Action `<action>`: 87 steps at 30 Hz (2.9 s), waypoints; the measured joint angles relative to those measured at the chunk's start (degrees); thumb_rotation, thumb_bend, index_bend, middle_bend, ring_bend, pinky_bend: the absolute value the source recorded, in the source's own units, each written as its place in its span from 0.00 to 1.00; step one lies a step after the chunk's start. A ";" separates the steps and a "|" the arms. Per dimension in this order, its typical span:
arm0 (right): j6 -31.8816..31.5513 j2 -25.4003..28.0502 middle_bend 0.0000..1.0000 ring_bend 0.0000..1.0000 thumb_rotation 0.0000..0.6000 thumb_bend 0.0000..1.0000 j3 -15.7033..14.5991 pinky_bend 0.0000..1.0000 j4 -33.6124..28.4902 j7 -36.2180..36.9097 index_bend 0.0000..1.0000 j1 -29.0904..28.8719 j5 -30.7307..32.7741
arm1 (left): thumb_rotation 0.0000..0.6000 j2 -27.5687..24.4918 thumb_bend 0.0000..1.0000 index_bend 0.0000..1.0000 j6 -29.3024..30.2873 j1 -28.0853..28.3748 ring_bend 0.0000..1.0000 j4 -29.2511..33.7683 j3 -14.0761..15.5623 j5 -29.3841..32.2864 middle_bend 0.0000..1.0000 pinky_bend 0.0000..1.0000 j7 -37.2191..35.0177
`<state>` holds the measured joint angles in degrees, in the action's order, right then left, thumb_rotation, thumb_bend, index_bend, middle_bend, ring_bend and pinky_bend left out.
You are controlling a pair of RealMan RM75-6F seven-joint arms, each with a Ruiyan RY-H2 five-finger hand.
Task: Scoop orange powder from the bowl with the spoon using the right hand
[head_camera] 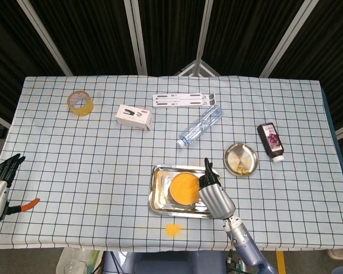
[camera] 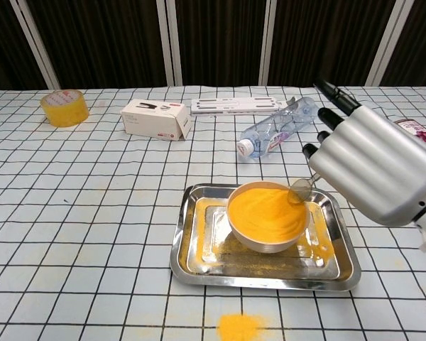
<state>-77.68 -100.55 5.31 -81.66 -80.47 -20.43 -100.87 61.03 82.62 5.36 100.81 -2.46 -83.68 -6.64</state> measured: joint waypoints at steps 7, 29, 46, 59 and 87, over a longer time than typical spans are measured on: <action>0.39 -0.83 0.58 0.27 1.00 0.59 -1.38 0.00 1.89 0.31 0.61 0.29 -0.32 | 1.00 -0.01 0.00 0.00 0.06 -0.02 0.00 -0.05 0.07 -0.21 0.00 0.00 -0.04; 1.43 -3.16 0.57 0.27 1.00 0.59 -1.12 0.00 -0.48 -0.41 0.61 -0.83 -2.70 | 1.00 0.07 0.00 0.00 -0.07 -0.01 0.00 -0.03 0.15 -0.17 0.00 0.00 0.11; 1.34 0.08 0.58 0.27 1.00 0.59 0.10 0.00 -2.11 -1.83 0.61 -1.02 -3.86 | 1.00 0.27 0.00 0.00 0.24 -0.08 0.00 -0.13 0.11 -0.32 0.00 0.00 0.43; -1.56 -0.03 0.58 0.27 1.00 0.59 2.61 0.00 -3.94 3.35 0.61 0.98 0.79 | 1.00 0.14 0.00 0.00 0.33 -0.08 0.00 -0.14 0.08 -0.46 0.00 0.00 0.15; -2.85 -3.26 0.58 0.27 1.00 0.59 10.30 0.00 10.44 23.26 0.61 3.19 24.18 | 1.00 0.48 0.00 0.00 -0.39 0.26 0.00 -0.03 0.09 -0.14 0.00 0.00 0.67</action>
<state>-80.53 -103.80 15.62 -71.21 -57.21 -17.23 -76.69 61.51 82.23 5.62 100.79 -2.37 -83.82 -5.97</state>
